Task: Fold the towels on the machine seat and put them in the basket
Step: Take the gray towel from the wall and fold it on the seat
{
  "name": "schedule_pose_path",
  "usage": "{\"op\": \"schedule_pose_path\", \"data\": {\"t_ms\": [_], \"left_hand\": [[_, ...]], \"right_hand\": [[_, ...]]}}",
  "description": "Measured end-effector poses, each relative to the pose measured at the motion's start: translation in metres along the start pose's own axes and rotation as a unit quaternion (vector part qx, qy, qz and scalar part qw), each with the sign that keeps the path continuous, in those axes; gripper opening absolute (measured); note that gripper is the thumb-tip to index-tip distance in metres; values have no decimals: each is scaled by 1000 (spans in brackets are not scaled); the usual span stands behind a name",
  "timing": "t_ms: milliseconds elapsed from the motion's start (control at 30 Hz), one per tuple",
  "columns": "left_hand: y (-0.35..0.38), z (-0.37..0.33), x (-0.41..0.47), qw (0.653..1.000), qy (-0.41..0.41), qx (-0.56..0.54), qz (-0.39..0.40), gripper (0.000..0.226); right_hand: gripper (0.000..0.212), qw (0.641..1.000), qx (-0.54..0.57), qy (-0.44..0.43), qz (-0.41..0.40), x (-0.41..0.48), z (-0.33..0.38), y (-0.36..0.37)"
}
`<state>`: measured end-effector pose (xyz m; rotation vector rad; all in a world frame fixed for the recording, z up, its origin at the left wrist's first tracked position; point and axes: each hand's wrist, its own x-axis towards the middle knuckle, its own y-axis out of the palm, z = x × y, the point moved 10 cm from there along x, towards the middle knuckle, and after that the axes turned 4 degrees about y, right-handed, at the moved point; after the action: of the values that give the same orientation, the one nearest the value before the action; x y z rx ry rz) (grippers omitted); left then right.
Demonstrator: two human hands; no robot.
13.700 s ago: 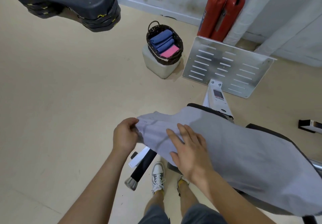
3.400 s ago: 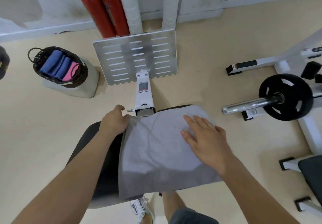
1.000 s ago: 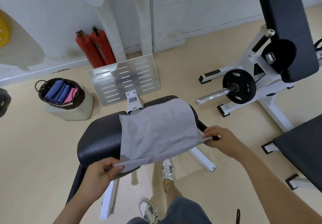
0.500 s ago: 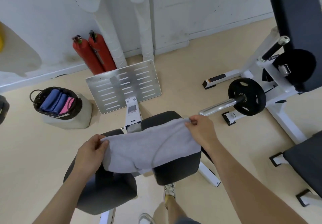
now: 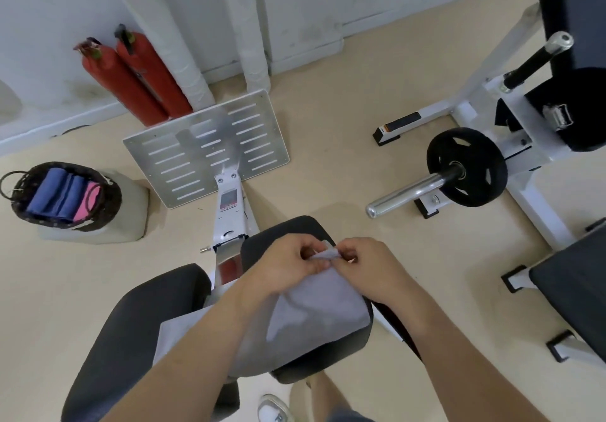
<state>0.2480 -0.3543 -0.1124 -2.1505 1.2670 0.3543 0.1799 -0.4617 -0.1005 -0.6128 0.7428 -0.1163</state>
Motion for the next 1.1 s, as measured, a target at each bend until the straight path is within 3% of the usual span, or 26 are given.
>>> {"op": "schedule_pose_path", "data": {"t_ms": [100,167,300,500,600,867,967,1100], "left_hand": [[-14,6,8,1000,-6,-12,-24,8],[-24,2,15,998,5,39,-54,6],[-11,3,30,990,-1,141,-28,3],[-3,18,40,995,-39,92,-3,12],[-1,19,44,992,-47,118,-2,21],[-5,31,34,984,-108,80,-118,18],[-1,25,32,979,-86,122,-141,14],[7,26,40,984,-31,134,-111,21]], "right_hand": [[29,998,45,29,38,-5,-4,-1],[35,997,54,38,41,-7,-3,-1],[29,998,16,54,4,-3,-5,-2],[22,999,-16,47,-12,-3,-5,-1],[18,999,-1,50,-21,-2,-7,-2],[22,998,33,46,-34,-14,-2,-5],[24,998,28,51,-30,-23,-6,-5],[23,997,16,60,-38,-33,-13,-5]]}}
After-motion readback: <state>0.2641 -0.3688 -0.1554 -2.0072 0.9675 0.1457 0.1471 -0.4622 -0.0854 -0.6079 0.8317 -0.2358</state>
